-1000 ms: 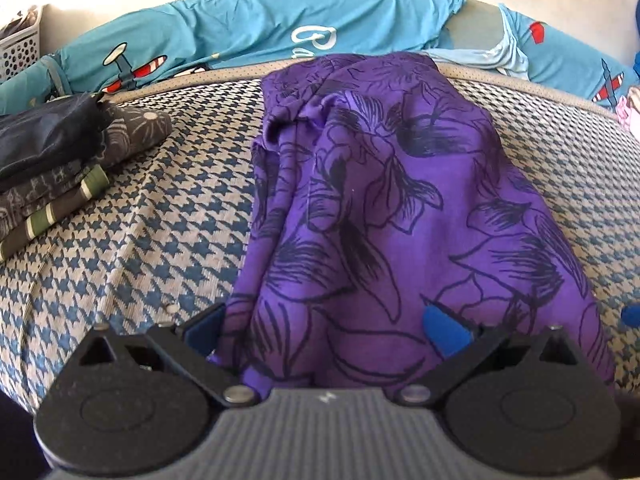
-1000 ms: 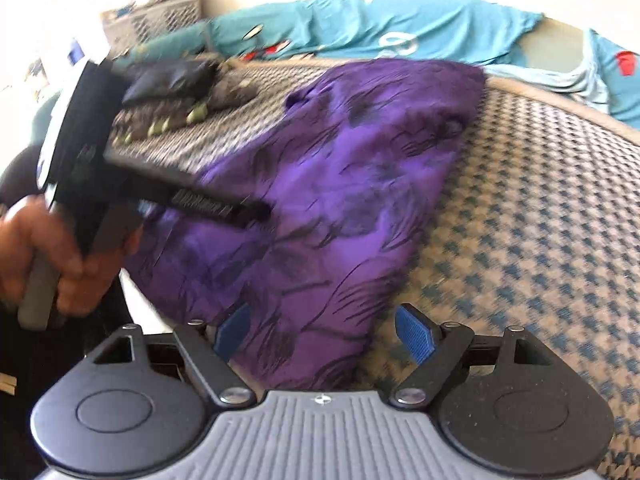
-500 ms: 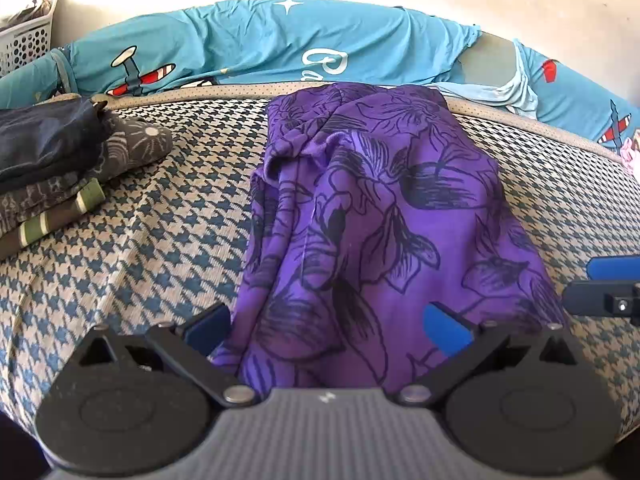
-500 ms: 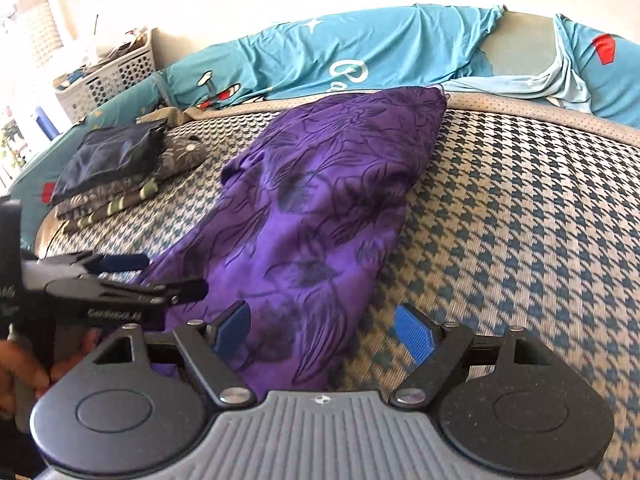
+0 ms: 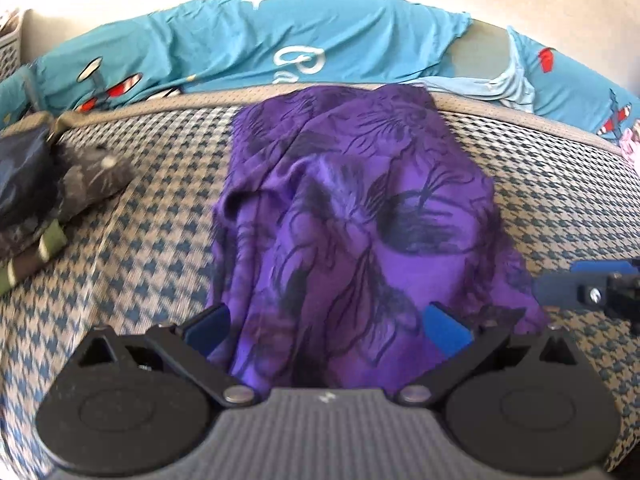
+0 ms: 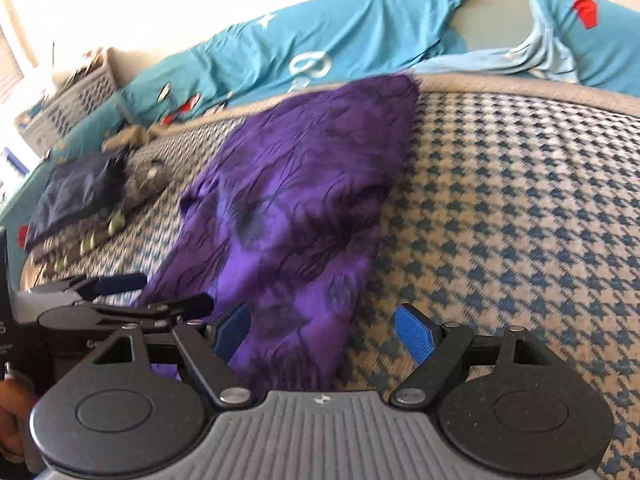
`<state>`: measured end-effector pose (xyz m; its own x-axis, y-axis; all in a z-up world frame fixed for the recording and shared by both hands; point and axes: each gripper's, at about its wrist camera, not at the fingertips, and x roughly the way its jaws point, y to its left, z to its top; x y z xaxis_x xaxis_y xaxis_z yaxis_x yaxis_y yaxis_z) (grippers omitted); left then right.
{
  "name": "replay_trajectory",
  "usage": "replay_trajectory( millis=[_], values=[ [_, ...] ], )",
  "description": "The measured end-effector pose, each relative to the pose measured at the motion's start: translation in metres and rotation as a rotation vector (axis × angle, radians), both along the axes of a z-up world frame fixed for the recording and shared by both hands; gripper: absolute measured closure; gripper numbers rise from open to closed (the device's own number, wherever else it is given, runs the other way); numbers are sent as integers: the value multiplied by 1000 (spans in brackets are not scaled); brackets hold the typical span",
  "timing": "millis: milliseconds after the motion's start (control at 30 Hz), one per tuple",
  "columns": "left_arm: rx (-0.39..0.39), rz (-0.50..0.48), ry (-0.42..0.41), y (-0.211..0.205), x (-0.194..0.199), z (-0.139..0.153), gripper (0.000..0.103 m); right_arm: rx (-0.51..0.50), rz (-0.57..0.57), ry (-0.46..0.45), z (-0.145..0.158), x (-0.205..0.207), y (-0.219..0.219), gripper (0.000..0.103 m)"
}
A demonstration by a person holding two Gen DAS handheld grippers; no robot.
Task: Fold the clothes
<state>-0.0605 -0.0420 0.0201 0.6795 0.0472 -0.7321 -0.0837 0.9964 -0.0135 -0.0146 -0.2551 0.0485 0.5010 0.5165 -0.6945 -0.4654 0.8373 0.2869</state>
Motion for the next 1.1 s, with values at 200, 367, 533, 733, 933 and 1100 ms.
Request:
replay_trajectory(
  millis=[200,367,533,733,933,1100],
  values=[
    [85,-58,-30,-10,16,2,0,95,-117,21,-2,14,-16,18],
    [9,39,55,4,24,-19,0,109,-172,29,-5,18,-20,13],
    [8,47,80,5,25,-25,0,52,-187,51,-14,21,-17,11],
    [17,50,62,4,21,-25,0,14,-178,123,-25,25,-16,10],
    [23,45,49,3,19,-25,0,-24,-147,103,-27,24,-11,7],
    [18,34,27,4,16,-26,0,-65,-108,89,-28,23,-3,1]
  ],
)
